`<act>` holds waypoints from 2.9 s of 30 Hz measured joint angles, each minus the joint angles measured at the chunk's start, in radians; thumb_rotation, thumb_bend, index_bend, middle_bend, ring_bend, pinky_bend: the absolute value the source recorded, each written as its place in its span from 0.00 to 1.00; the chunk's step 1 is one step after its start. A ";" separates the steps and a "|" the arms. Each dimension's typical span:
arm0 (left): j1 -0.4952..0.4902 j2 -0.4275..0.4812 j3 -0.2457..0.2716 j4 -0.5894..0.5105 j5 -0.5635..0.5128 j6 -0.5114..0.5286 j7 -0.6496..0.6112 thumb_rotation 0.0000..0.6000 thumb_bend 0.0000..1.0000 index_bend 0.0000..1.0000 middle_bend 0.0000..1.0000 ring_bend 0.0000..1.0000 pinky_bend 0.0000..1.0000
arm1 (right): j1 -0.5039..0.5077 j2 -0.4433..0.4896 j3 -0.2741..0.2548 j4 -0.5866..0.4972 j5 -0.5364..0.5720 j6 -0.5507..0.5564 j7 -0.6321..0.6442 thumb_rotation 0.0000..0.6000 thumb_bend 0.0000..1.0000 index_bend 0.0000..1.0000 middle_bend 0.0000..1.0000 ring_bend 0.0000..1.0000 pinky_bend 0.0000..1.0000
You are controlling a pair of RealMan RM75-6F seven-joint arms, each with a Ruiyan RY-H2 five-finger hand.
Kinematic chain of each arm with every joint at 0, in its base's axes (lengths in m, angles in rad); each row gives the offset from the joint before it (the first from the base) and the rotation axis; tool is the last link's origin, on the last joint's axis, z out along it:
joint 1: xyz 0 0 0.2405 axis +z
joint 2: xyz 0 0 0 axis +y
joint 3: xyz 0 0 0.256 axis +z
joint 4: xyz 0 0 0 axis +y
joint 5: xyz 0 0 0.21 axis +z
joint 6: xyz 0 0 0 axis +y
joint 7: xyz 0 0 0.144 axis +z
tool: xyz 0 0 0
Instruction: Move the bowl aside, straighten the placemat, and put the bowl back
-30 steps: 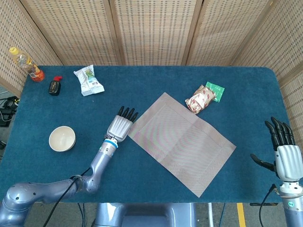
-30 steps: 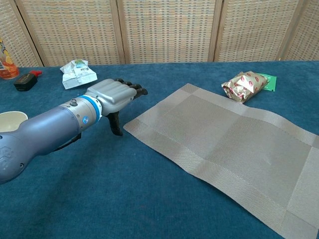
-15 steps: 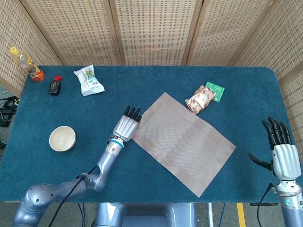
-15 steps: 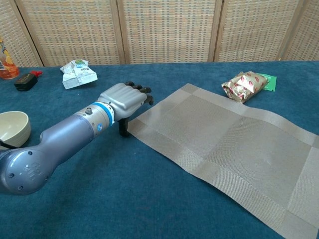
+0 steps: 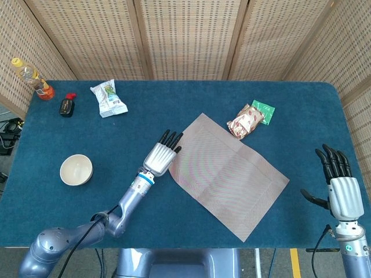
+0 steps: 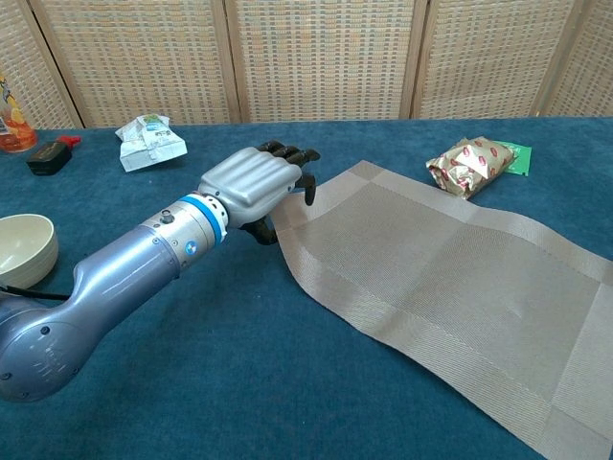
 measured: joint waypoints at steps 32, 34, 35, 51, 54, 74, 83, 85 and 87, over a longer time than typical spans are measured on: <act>0.110 0.110 0.017 -0.151 0.062 0.085 0.022 1.00 0.54 0.58 0.00 0.00 0.00 | -0.002 0.002 -0.023 -0.028 -0.034 -0.003 -0.042 1.00 0.21 0.04 0.00 0.00 0.00; 0.126 0.127 0.027 -0.175 0.070 0.098 0.021 1.00 0.53 0.58 0.00 0.00 0.00 | -0.003 0.000 -0.025 -0.030 -0.039 0.001 -0.050 1.00 0.21 0.04 0.00 0.00 0.00; 0.137 0.139 0.035 -0.192 0.077 0.108 0.021 1.00 0.53 0.58 0.00 0.00 0.00 | -0.003 0.000 -0.026 -0.031 -0.041 0.002 -0.052 1.00 0.21 0.04 0.00 0.00 0.00; 0.301 0.316 0.196 -0.509 0.171 0.219 0.141 1.00 0.53 0.57 0.00 0.00 0.00 | -0.014 0.005 -0.041 -0.059 -0.057 0.012 -0.083 1.00 0.21 0.04 0.00 0.00 0.00; 0.324 0.341 0.231 -0.564 0.191 0.225 0.186 1.00 0.53 0.57 0.00 0.00 0.00 | -0.018 0.010 -0.043 -0.066 -0.065 0.022 -0.087 1.00 0.21 0.04 0.00 0.00 0.00; 0.434 0.429 0.376 -0.809 0.327 0.215 0.338 1.00 0.53 0.57 0.00 0.00 0.00 | -0.043 0.028 -0.064 -0.102 -0.114 0.061 -0.106 1.00 0.21 0.04 0.00 0.00 0.00; 0.456 0.440 0.388 -0.852 0.357 0.198 0.353 1.00 0.53 0.56 0.00 0.00 0.00 | -0.046 0.035 -0.069 -0.110 -0.122 0.063 -0.101 1.00 0.21 0.04 0.00 0.00 0.00; 0.461 0.441 0.390 -0.860 0.363 0.194 0.358 1.00 0.53 0.56 0.00 0.00 0.00 | -0.047 0.036 -0.069 -0.111 -0.123 0.064 -0.100 1.00 0.21 0.04 0.00 0.00 0.00; 0.465 0.441 0.390 -0.864 0.368 0.189 0.362 1.00 0.53 0.56 0.00 0.00 0.00 | -0.048 0.036 -0.070 -0.112 -0.124 0.064 -0.099 1.00 0.21 0.04 0.00 0.00 0.00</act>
